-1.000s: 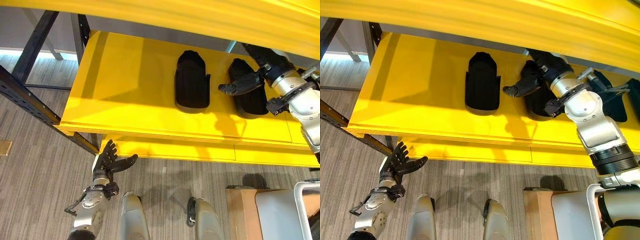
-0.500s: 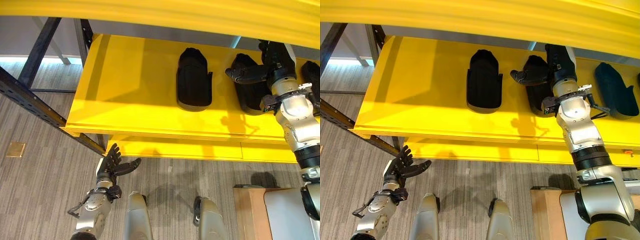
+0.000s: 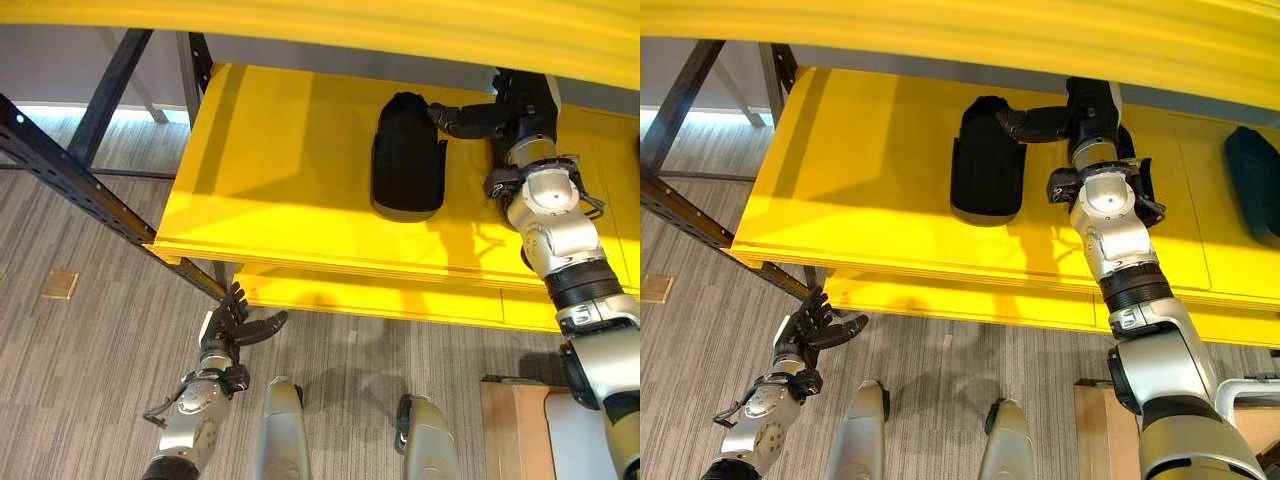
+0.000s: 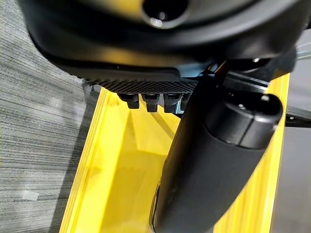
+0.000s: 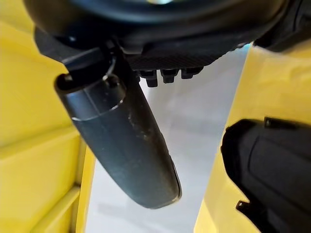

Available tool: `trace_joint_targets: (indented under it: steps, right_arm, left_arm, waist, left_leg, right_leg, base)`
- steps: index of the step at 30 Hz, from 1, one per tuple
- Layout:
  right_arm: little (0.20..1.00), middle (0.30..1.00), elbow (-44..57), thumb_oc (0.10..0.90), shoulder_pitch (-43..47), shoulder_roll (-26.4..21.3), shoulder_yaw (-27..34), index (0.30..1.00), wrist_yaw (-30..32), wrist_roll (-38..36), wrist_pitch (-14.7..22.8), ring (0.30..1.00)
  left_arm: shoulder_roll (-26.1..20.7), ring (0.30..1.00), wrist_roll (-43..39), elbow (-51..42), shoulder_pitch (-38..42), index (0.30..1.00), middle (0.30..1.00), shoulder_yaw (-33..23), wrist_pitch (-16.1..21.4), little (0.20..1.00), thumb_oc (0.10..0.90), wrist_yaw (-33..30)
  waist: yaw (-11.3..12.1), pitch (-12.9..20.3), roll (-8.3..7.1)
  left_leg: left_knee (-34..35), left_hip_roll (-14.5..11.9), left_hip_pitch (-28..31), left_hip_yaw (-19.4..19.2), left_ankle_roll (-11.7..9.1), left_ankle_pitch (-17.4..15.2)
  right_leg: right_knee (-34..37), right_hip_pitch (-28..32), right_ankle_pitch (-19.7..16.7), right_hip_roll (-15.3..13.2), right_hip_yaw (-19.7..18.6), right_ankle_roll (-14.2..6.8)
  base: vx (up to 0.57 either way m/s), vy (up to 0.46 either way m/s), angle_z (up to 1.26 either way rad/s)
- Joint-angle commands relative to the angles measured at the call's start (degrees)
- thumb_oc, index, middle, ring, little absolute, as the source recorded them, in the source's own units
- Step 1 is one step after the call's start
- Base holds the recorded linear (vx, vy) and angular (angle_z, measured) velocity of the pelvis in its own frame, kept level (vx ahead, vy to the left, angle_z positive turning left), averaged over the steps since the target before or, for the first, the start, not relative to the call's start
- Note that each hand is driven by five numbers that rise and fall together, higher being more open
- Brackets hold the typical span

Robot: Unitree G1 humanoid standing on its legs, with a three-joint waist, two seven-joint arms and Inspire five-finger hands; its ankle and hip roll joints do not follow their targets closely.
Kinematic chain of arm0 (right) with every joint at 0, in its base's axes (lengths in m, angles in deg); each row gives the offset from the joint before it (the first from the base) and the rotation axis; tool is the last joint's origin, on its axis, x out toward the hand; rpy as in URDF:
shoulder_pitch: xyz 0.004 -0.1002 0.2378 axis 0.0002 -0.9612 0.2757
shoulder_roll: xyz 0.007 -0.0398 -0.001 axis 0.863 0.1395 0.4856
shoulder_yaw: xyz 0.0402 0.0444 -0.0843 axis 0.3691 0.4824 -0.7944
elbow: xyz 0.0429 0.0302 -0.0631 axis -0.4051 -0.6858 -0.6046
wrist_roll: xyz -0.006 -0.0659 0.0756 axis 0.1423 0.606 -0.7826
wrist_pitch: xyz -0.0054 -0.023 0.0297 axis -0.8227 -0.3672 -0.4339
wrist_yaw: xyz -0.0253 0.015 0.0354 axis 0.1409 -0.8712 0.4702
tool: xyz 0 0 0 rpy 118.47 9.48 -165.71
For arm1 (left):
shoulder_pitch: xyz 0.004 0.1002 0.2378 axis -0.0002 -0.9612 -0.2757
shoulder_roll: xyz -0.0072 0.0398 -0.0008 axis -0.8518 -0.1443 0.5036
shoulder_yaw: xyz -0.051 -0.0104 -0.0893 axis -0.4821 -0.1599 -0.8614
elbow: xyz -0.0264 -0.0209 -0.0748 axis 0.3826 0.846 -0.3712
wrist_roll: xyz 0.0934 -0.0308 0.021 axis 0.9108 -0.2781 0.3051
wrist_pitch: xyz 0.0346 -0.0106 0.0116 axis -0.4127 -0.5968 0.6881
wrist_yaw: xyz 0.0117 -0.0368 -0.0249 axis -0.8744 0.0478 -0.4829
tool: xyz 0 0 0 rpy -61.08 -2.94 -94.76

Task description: Move parts from the plastic box to the shelf.

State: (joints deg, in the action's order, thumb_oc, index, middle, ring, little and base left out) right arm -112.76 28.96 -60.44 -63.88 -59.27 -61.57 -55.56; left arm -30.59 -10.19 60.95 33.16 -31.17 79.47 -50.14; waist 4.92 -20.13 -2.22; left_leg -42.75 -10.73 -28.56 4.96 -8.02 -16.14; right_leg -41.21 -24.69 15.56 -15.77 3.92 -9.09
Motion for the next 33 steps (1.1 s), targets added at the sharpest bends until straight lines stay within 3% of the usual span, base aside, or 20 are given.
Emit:
trace_joint_targets:
  steps: [1,21,33]
  right_arm:
    - [1.000,1.000,-1.9,0.900,9.4,0.4,1.7,1.000,2.3,-1.2,5.4,1.000]
    - [1.000,1.000,-13.9,0.900,10.7,4.0,1.2,1.000,2.4,0.3,3.1,1.000]
    - [1.000,1.000,-16.0,0.900,10.9,4.4,0.8,1.000,1.9,1.6,2.2,1.000]
  left_arm:
    - [-2.5,1.000,-0.2,-3.3,2.7,1.000,1.000,1.8,4.9,1.000,0.900,-1.0]
    - [-2.4,1.000,-0.2,-4.1,3.1,1.000,1.000,2.1,5.4,1.000,0.900,-1.6]
    - [-2.9,1.000,0.0,-4.5,3.4,1.000,1.000,2.6,5.6,1.000,0.900,-1.4]
  waist:
    - [0.7,2.7,-0.73]
    - [1.8,1.0,0.58]
    - [2.5,-0.2,1.76]
  left_leg:
    - [2.1,-0.5,-1.6,3.5,2.5,1.9]
    - [1.9,0.2,-2.7,3.7,2.8,2.5]
    - [1.6,0.9,-3.6,3.6,3.1,2.6]
  right_leg:
    - [1.0,6.2,1.0,-0.3,0.8,3.7]
    - [0.2,4.9,0.9,-0.5,0.8,3.6]
    - [-0.2,3.8,0.8,-0.9,0.6,3.5]
  base:
    - [-0.01,0.007,0.04]
    - [0.00,0.001,0.01]
    - [0.00,0.000,0.00]
